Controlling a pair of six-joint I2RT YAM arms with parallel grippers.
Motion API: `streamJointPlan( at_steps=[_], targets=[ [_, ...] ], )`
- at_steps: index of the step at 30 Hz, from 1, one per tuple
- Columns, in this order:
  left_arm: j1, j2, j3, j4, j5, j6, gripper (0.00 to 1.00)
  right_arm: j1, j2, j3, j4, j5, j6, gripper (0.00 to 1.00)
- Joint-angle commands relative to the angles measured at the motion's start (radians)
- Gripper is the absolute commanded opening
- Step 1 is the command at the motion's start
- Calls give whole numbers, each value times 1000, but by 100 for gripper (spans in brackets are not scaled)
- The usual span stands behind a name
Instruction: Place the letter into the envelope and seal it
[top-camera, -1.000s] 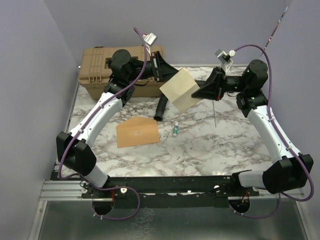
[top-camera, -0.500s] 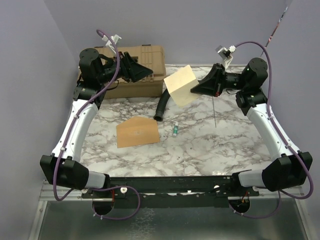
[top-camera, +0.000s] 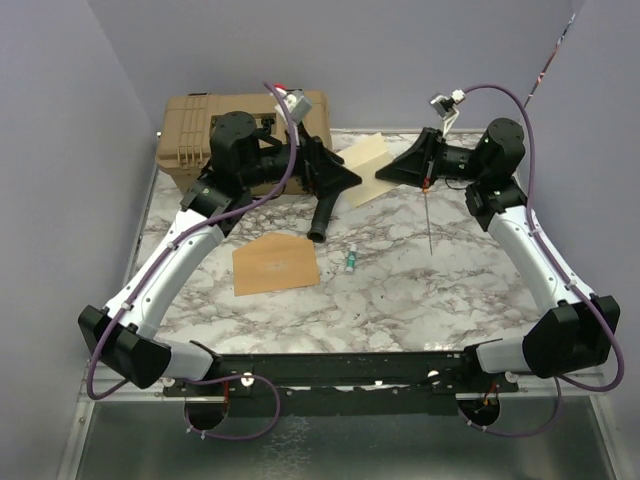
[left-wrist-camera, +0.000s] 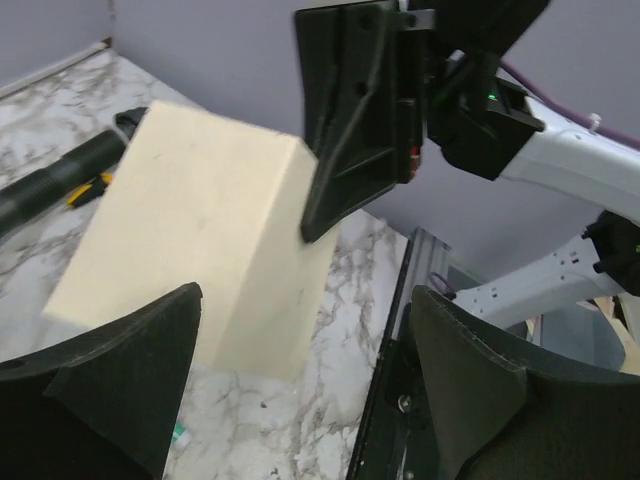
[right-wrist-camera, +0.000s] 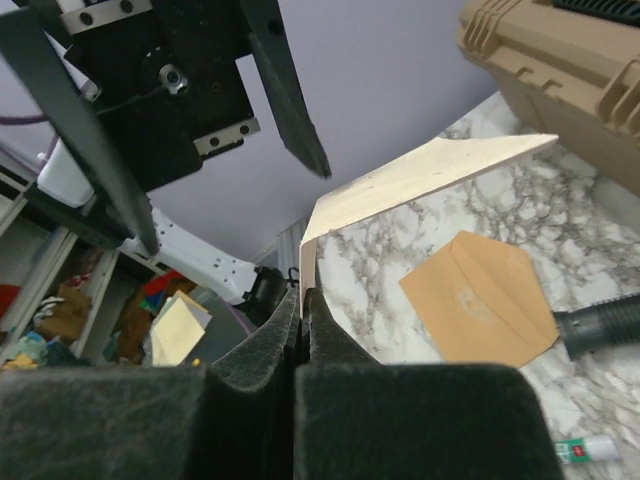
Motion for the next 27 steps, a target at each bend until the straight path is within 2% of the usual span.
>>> streamJointPlan(
  at_steps=[1, 5, 8, 14, 18, 23, 27],
  targets=[
    [-94, 47, 71, 23, -40, 71, 87, 34, -30, -15, 69, -31, 78, 0],
    [-104, 43, 62, 26, -40, 144, 87, 42, -44, -23, 76, -57, 81, 0],
    [-104, 49, 46, 26, 14, 157, 86, 42, -53, -15, 87, -82, 97, 0],
    [-104, 60, 40, 26, 159, 149, 71, 42, -87, -5, -7, -56, 33, 0],
    [-106, 74, 39, 26, 260, 143, 65, 42, -85, -15, 20, -59, 42, 0],
    [-104, 117, 55, 26, 315, 104, 49, 42, -61, 13, 24, -77, 48, 0],
    [-104, 114, 44, 26, 297, 113, 30, 42, -46, 24, 11, -83, 35, 0]
  ],
)
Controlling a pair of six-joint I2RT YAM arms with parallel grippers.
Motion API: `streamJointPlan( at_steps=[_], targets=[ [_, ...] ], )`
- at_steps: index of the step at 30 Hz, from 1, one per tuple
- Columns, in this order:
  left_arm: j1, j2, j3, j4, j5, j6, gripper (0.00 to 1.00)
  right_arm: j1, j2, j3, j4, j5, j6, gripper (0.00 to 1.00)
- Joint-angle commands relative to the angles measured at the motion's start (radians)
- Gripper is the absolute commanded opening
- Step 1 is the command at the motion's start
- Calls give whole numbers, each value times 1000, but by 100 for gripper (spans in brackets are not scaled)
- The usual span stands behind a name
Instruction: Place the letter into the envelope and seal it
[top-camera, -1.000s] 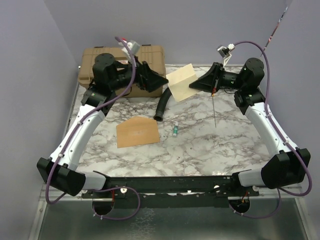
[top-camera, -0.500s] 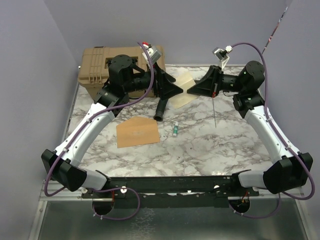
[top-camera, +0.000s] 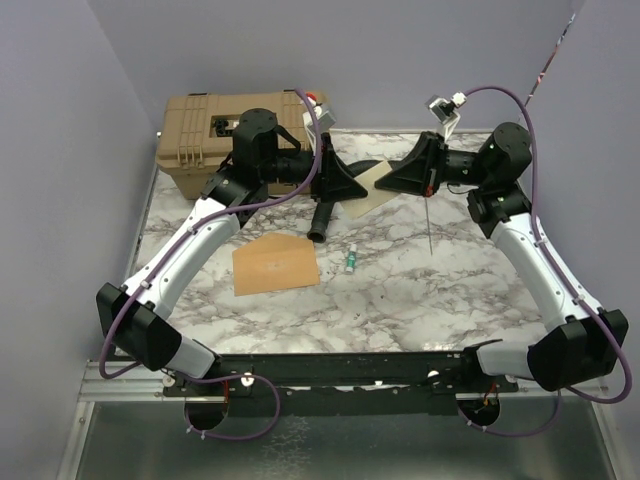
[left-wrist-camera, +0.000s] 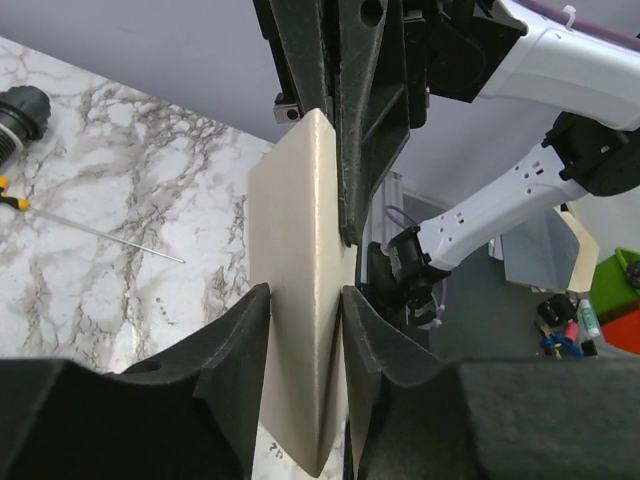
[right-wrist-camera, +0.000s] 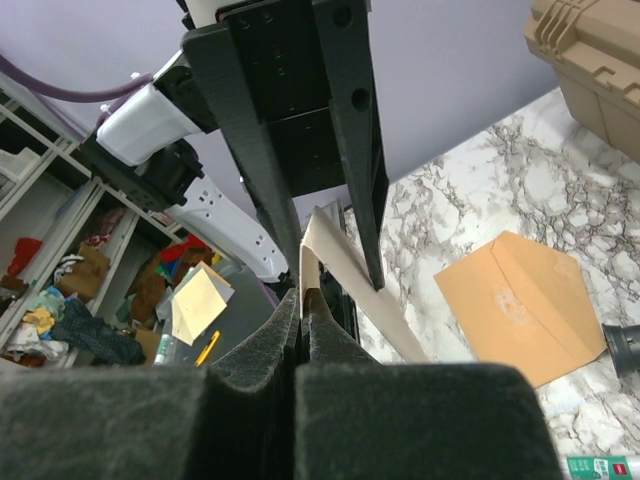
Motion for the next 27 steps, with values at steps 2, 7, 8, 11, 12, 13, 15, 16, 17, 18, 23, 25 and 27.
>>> streamJointPlan(
  at_steps=[2, 7, 8, 11, 12, 13, 15, 16, 17, 18, 23, 25, 27],
  targets=[
    [1, -1, 4, 10, 48, 5, 19, 2, 22, 33, -11, -30, -17, 0],
    [5, -13, -7, 11, 45, 7, 3, 1, 21, 39, -34, -14, -36, 1],
    [6, -16, -8, 11, 40, 6, 0, 2, 17, 43, -52, 1, -45, 4],
    [9, -22, -8, 10, 30, 3, 0, 2, -2, 44, -86, 60, -52, 16],
    [9, -25, -7, 10, 20, 3, 0, 1, -11, 43, -100, 89, -55, 22],
    [10, -28, -7, 9, 5, 0, 0, 1, -23, 42, -115, 120, -56, 27],
    [10, -34, -3, 10, -29, -6, 0, 1, -48, 39, -140, 182, -62, 35],
    [10, -35, 0, 10, -46, -10, 0, 0, -63, 41, -164, 220, -71, 41],
    [10, -37, 3, 10, -68, -16, 0, 0, -80, 42, -194, 268, -84, 45],
    [10, -40, 3, 10, -91, -20, 0, 0, -97, 38, -219, 318, -91, 49],
    [10, -45, 8, 68, -196, -131, 0, 0, -207, -63, -202, 566, -45, 74],
    [10, -48, 2, 114, -235, -202, 0, 1, -243, -137, -117, 637, 43, 81],
    [10, -52, -16, 202, -262, -295, 0, 0, -257, -214, 0, 638, 145, 85]
  ],
)
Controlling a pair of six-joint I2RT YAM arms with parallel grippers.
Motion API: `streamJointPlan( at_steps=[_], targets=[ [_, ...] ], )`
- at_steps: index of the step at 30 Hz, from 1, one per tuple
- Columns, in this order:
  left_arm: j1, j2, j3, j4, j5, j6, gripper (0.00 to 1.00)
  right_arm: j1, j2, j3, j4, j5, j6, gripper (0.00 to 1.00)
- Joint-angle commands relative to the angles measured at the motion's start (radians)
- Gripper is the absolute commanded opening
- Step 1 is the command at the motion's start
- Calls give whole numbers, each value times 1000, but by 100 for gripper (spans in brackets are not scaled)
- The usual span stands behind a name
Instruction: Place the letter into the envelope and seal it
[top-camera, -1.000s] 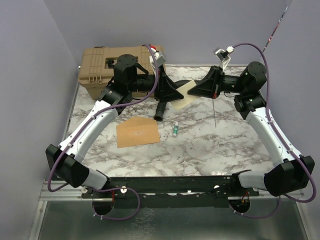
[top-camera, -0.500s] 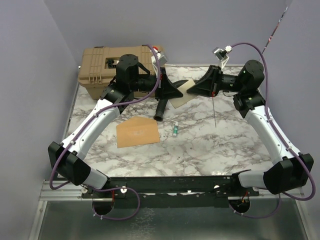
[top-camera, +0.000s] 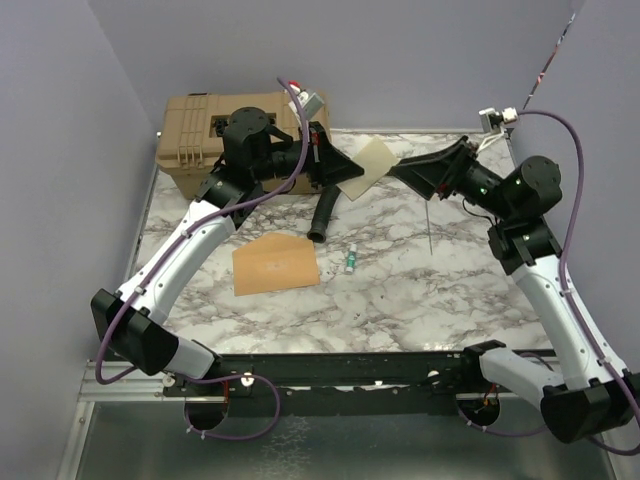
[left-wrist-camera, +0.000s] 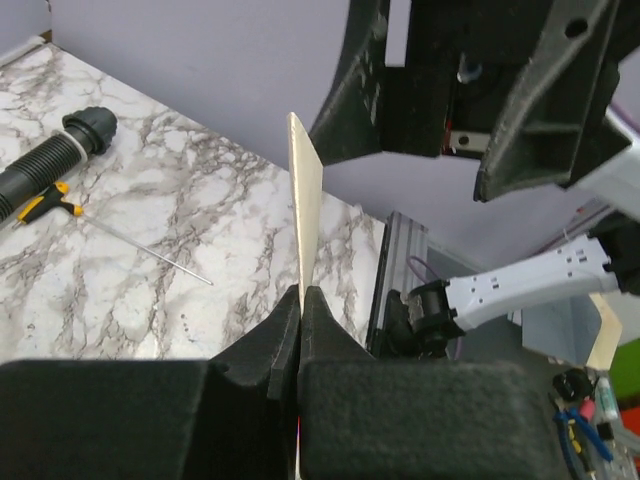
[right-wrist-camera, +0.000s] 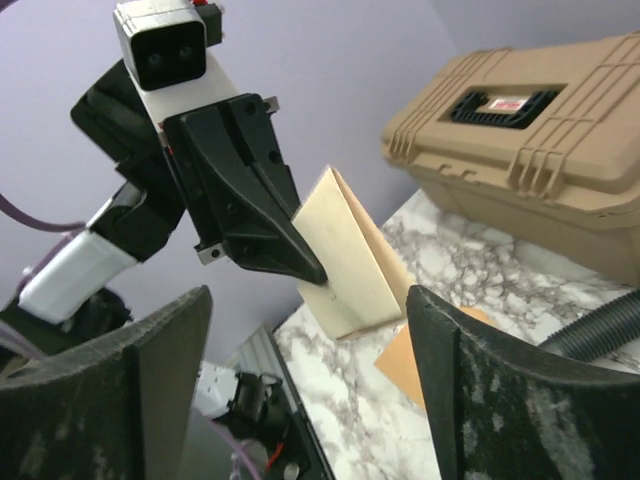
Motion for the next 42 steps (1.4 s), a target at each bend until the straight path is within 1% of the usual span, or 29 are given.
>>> streamJointPlan(
  at_steps=[1, 3, 5, 7, 8, 11, 17, 19, 22, 24, 28, 30, 31, 32, 33, 35, 36, 39, 42],
  targets=[
    [3, -38, -32, 207, -115, -238, 0, 1, -18, -161, 209, 134, 214, 85],
    [3, -43, -74, 341, -127, -360, 0, 1, 18, -201, 361, 64, 337, 86],
    [2, -41, -113, 442, -138, -467, 0, 4, 65, -226, 533, 15, 445, 86],
    [1, -30, -130, 482, -153, -531, 0, 7, 88, -228, 670, -8, 504, 86],
    [2, -24, -135, 487, -156, -552, 0, 9, 99, -214, 706, -19, 514, 86],
    [1, -10, -142, 511, -158, -608, 0, 14, 132, -163, 728, -45, 517, 84],
    [1, 5, -153, 519, -171, -639, 0, 17, 176, -129, 804, -67, 556, 67],
    [1, 5, -157, 520, -181, -640, 0, 18, 183, -126, 811, -67, 563, 65],
    [0, 9, -153, 522, -184, -638, 0, 18, 192, -122, 801, -65, 554, 60],
    [1, 17, -151, 523, -175, -636, 0, 18, 199, -113, 790, -59, 551, 53],
    [0, 22, -155, 524, -149, -629, 0, 19, 218, -100, 780, -37, 546, 30],
    [0, 21, -157, 524, -132, -616, 5, 18, 222, -96, 770, -28, 538, 18],
    [1, 19, -157, 524, -121, -604, 10, 18, 221, -95, 764, -21, 531, 11],
    [3, 18, -154, 523, -99, -588, 17, 18, 219, -95, 754, -17, 520, 5],
    [9, 16, -144, 509, -83, -567, 26, 18, 214, -94, 723, -16, 502, 1],
    [25, 9, -131, 476, -59, -527, 46, 17, 197, -89, 661, -15, 457, 0],
    [36, 4, -125, 465, -46, -512, 53, 18, 192, -89, 640, -23, 436, 0],
    [63, -1, -107, 453, 2, -488, 63, 17, 185, -82, 616, -84, 396, 0],
    [72, 6, -87, 451, 41, -478, 64, 17, 196, -65, 581, -179, 364, 0]
  ],
)
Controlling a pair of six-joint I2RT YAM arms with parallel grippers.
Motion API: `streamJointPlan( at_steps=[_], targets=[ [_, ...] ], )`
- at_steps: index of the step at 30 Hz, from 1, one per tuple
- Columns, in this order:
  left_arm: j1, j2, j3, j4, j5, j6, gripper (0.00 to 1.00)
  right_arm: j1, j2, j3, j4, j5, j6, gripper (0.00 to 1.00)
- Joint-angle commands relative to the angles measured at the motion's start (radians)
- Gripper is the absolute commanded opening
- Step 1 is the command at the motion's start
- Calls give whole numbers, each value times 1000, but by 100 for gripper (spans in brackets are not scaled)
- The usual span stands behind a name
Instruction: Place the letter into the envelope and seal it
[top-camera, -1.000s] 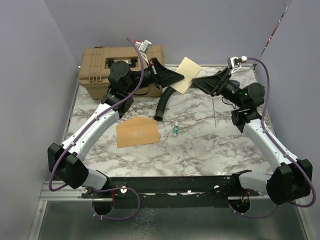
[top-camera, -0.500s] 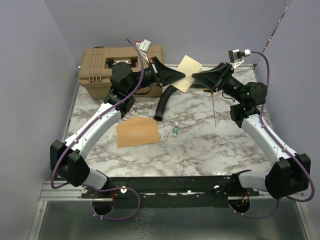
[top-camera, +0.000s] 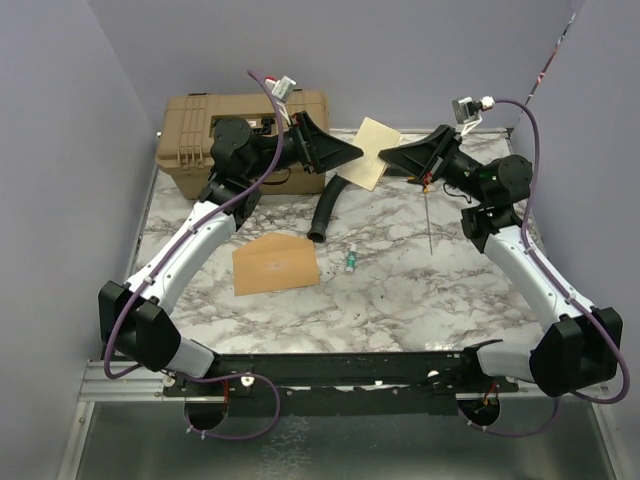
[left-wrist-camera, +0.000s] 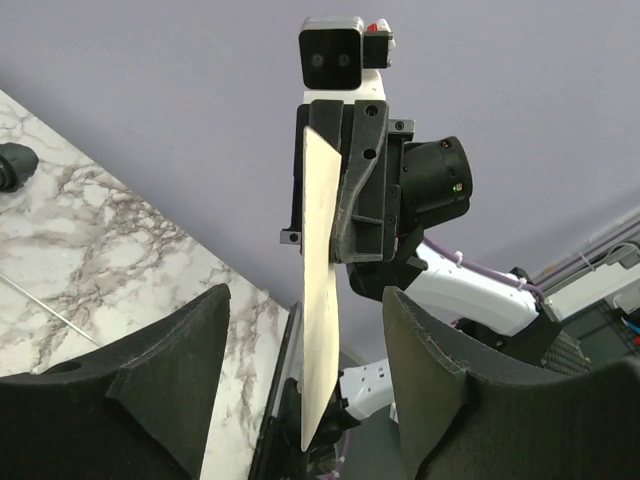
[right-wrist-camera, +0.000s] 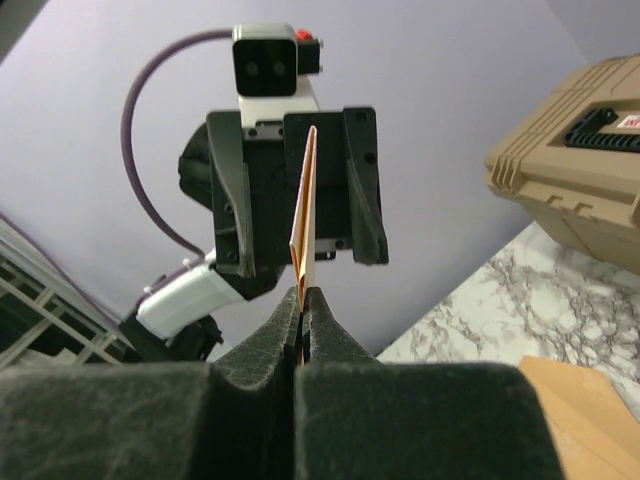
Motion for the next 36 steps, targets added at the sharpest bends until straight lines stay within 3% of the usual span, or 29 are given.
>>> streamJointPlan(
  at_steps=[1, 4, 10, 16, 17, 19, 20, 22, 25, 28, 31, 34, 36],
  targets=[
    [18, -8, 56, -12, 106, 57, 64, 5, -6, 57, -85, -158, -97, 0],
    [18, 6, 63, -12, 135, 58, 58, 5, 10, 92, -175, -241, -159, 0],
    [17, 20, 55, -14, 171, 52, 36, 5, 23, 127, -297, -293, -244, 0],
    [16, 21, 46, -13, 187, 46, 0, 5, 21, 109, -273, -288, -229, 1],
    [15, 20, 43, -14, 181, 43, 0, 5, 19, 105, -268, -282, -224, 9],
    [14, 12, 34, -14, 145, 34, 0, 6, 11, 80, -232, -250, -190, 37],
    [12, 6, 25, -13, 113, 24, 0, 7, 5, 53, -178, -233, -154, 45],
    [11, -8, 6, -5, 54, 1, 0, 15, 0, -7, -28, -193, -64, 53],
    [8, -30, -34, 34, -33, -52, 0, 42, 18, -54, 120, -162, 31, 55],
    [3, -43, -71, 91, -83, -106, 0, 68, 41, -69, 196, -139, 70, 50],
    [1, -54, -98, 105, -92, -120, 0, 72, 45, -75, 213, -109, 78, 37],
    [1, -73, -128, 105, -99, -121, 0, 72, 44, -72, 187, -76, 67, 12],
    [3, -89, -150, 99, -105, -109, 0, 72, 42, -71, 132, -56, 41, 1]
  ],
)
